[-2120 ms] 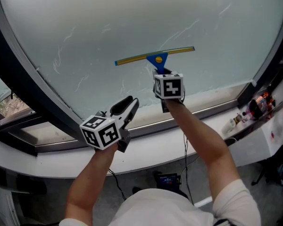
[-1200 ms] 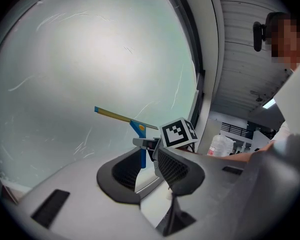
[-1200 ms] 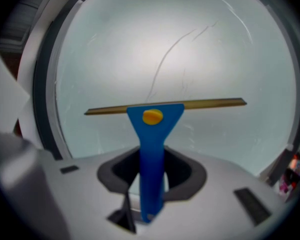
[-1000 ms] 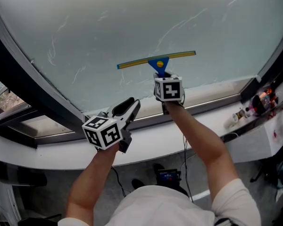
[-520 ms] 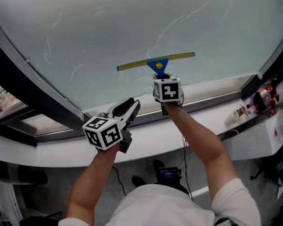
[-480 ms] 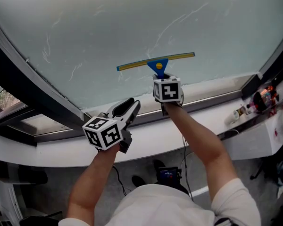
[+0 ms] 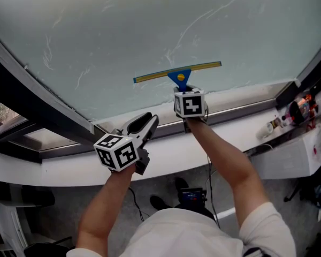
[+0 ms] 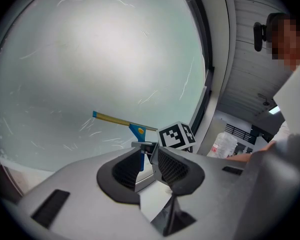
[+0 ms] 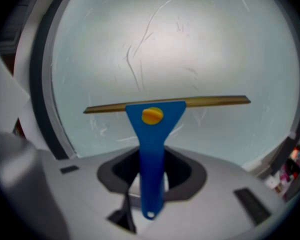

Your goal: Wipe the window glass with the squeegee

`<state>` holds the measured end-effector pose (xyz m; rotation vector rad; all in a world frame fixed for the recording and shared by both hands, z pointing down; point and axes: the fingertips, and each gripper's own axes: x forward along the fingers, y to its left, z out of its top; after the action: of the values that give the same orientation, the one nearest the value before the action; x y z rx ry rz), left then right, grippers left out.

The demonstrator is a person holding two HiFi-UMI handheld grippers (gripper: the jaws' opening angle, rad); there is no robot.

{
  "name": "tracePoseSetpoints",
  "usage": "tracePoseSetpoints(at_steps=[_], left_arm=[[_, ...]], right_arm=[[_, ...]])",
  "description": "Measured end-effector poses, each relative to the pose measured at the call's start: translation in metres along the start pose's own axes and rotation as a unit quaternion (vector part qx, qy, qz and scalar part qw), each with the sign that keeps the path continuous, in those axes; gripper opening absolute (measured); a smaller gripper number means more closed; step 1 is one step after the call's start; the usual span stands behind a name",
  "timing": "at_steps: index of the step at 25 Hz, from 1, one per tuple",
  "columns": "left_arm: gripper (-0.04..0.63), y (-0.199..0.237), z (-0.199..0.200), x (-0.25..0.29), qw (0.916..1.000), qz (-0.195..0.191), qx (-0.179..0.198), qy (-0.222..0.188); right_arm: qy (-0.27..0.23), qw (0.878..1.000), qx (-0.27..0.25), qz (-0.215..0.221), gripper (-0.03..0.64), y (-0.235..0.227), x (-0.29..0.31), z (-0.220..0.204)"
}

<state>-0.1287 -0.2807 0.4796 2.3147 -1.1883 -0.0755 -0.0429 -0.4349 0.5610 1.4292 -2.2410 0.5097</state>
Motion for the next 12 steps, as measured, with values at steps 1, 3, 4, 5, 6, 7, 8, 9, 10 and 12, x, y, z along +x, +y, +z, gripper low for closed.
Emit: tracePoseSetpoints(at_steps=[1, 3, 4, 5, 6, 7, 8, 9, 10, 12], left_arm=[[0.126, 0.001, -0.002, 0.000, 1.0000, 0.001, -0.001, 0.002], [0.126, 0.003, -0.005, 0.001, 1.0000, 0.002, -0.005, 0.004], [0.126, 0.004, -0.006, 0.002, 1.0000, 0.003, -0.006, 0.005], [0.127, 0.005, -0.007, 0.002, 1.0000, 0.004, -0.007, 0.005], [0.127, 0.007, -0.008, 0.002, 0.9999, 0.005, -0.008, 0.005], [0.126, 0.008, -0.009, 0.003, 0.9999, 0.005, -0.009, 0.006], [0.127, 0.009, -0.010, 0.003, 0.9999, 0.006, -0.009, 0.007], [0.126, 0.009, -0.011, 0.004, 0.9999, 0.007, -0.010, 0.007], [0.127, 0.010, -0.012, 0.004, 0.9999, 0.007, -0.011, 0.008], [0.126, 0.012, -0.015, 0.006, 0.9998, 0.009, -0.013, 0.010]], right_arm=[[0.003, 1.000, 0.000, 0.000, 0.146, 0.000, 0.002, -0.003], [0.009, 1.000, 0.000, 0.001, 0.146, -0.001, 0.005, -0.010], [0.012, 1.000, 0.000, 0.001, 0.146, -0.001, 0.007, -0.013], [0.014, 1.000, 0.000, 0.001, 0.144, -0.001, 0.009, -0.016], [0.016, 1.000, 0.000, 0.001, 0.146, -0.001, 0.010, -0.018], [0.017, 1.000, 0.000, 0.002, 0.146, -0.001, 0.012, -0.020], [0.016, 1.000, -0.002, 0.002, 0.146, -0.002, 0.014, -0.022], [0.016, 1.000, -0.003, 0.003, 0.146, -0.002, 0.016, -0.024], [0.019, 1.000, -0.004, 0.003, 0.146, -0.002, 0.018, -0.027], [0.029, 1.000, -0.004, 0.002, 0.146, -0.002, 0.021, -0.034]])
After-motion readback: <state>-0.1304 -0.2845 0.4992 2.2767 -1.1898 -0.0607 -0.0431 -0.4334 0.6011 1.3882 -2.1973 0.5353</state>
